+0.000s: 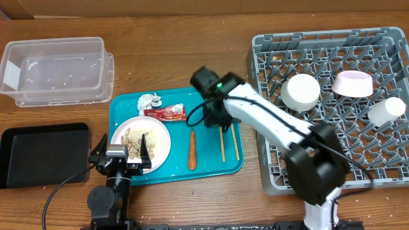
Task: Sort waste into correct bins and load items into the dishwasher
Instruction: 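Carry the chopstick into the dish rack and release it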
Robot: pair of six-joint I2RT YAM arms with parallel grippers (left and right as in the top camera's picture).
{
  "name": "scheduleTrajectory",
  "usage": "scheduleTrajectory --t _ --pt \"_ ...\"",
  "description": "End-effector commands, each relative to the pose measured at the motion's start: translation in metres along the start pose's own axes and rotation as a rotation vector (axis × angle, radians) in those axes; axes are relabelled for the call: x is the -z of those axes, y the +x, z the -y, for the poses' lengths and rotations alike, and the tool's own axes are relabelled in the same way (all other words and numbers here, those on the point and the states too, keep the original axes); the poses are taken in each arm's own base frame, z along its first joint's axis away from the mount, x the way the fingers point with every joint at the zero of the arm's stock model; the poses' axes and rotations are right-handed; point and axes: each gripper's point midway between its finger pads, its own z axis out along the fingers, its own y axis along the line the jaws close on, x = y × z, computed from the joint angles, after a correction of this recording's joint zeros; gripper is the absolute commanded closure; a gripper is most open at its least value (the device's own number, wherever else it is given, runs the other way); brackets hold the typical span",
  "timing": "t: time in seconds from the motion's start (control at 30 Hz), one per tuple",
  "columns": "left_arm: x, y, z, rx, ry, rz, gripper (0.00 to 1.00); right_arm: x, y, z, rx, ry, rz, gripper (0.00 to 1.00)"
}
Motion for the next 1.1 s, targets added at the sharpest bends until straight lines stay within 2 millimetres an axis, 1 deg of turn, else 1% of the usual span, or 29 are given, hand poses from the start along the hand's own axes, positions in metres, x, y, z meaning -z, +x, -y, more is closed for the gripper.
scheduleTrajectory --t 0.0,0.07,0.13,0.2,0.27,0.37,0.43,0.5,0.63,0.77,0.83,0.87,0.9,0.97,1.0,1.07 --pt "0.0 0.0 0.001 -0.02 0.004 0.005 0.0 0.098 -0.048 0.029 -0.039 -0.019 0.282 0.96" --pt "0.0 0.0 0.001 -0.02 0.004 0.005 0.0 0.125 -0.063 0.054 -0.034 -0.011 0.36 0.96" --pt "0.0 0.0 0.001 -0.02 0.004 0.005 0.0 0.14 -0.072 0.082 -0.045 0.002 0.396 0.96" --pt "0.0 0.0 0.001 -0.02 0.004 0.005 0.0 0.145 -0.08 0.113 -0.062 0.029 0.405 0.96" --pt "0.0 0.0 0.001 -0.02 0.004 0.005 0.0 0.143 -0.086 0.134 -0.041 0.012 0.39 0.96" --pt "0.0 0.0 0.001 -0.02 0.004 0.005 0.0 0.131 -0.091 0.148 0.018 -0.081 0.36 0.96" --pt "0.0 0.0 0.001 -0.02 0.004 0.005 0.0 0.121 -0.095 0.16 0.005 -0.112 0.345 0.96" --pt "0.0 0.0 0.001 -0.02 0.004 0.005 0.0 0.11 -0.098 0.166 -0.007 -0.147 0.326 0.96" --pt "0.0 0.0 0.001 -0.02 0.004 0.005 0.0 0.087 -0.107 0.173 -0.023 -0.155 0.303 0.96" --pt "0.0 0.0 0.001 -0.02 0.004 0.005 0.0 0.073 -0.11 0.167 -0.015 -0.173 0.279 0.96" --pt "0.0 0.0 0.001 -0.02 0.004 0.005 0.0 0.071 -0.11 0.165 -0.012 -0.183 0.272 0.89" --pt "0.0 0.0 0.001 -0.02 0.004 0.005 0.0 0.071 -0.11 0.165 -0.012 -0.182 0.271 0.83" --pt "0.0 0.0 0.001 -0.02 0.004 0.005 0.0 0.071 -0.109 0.165 -0.013 -0.182 0.27 0.72" --pt "0.0 0.0 0.001 -0.02 0.004 0.005 0.0 0.07 -0.108 0.166 -0.016 -0.182 0.263 0.43" --pt "0.0 0.0 0.001 -0.02 0.004 0.005 0.0 0.07 -0.107 0.166 -0.017 -0.182 0.258 0.37" --pt "0.0 0.0 0.001 -0.02 0.004 0.005 0.0 0.069 -0.104 0.166 -0.02 -0.181 0.245 0.35"
